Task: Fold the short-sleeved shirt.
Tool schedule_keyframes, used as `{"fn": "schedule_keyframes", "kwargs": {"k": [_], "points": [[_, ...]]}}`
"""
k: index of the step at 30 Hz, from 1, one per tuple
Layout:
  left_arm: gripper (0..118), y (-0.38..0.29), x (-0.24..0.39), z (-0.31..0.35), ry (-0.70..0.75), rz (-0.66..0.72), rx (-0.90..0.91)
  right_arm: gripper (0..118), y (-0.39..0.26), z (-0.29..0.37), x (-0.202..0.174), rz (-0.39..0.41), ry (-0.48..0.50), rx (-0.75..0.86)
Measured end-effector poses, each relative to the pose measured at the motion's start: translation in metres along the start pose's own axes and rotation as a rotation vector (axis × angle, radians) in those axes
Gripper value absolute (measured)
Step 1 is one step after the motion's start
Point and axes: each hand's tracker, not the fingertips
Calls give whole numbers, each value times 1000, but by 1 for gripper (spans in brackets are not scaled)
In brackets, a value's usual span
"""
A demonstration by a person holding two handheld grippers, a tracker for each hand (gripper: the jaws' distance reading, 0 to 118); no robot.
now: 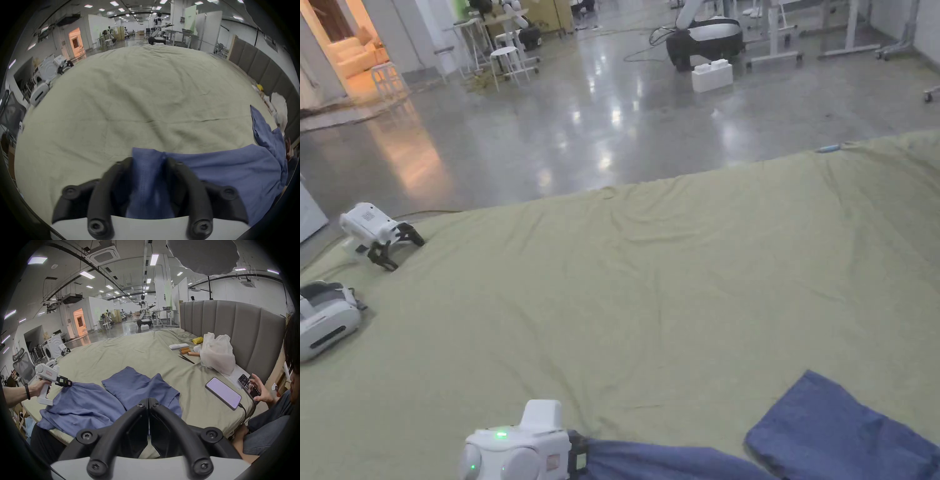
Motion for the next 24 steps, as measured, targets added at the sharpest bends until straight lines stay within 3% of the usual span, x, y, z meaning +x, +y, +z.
{"fn": "schedule_keyframes", "kwargs": {"k": [1, 5, 6, 7, 8, 9, 14, 15, 16, 17, 18, 19, 22, 24], "points": [[17, 1, 5, -3, 5, -25, -13, 0, 4, -7, 1, -7, 0, -9], [3, 4, 25, -14, 66, -111, -69, 4, 44, -63, 12, 22, 22, -100], [2, 3, 26, -18, 72, -118, -78, 17, 54, -83, 16, 46, 39, -141], [2, 3, 26, -19, 77, -126, -80, 50, 66, -107, 19, 62, 67, -185], [2, 4, 27, -19, 78, -122, -78, 73, 76, -137, 23, 67, 90, -268], [2, 4, 28, -19, 81, -117, -78, 79, 82, -161, 24, 72, 100, -306], [2, 3, 27, -16, 73, -124, -81, 78, 84, -281, 30, 180, 53, -565], [2, 3, 26, -16, 68, -119, -82, 70, 79, -296, 32, 193, 39, -613], [2, 4, 24, -15, 65, -118, -82, 51, 75, -307, 34, 196, 11, -671], [2, 4, 24, -15, 60, -120, -82, 45, 70, -309, 34, 166, 19, -701], [2, 5, 23, -14, 57, -119, -82, 19, 70, -303, 34, 161, 55, -660], [2, 5, 22, -12, 52, -117, -80, 0, 75, -293, 31, 176, 46, -630], [2, 6, 8, 12, -5, -60, -45, 0, 84, -262, 26, 209, 44, -566], [1, 5, -6, 53, -73, 32, 23, 0, 95, -241, 31, 171, 53, -520]]}}
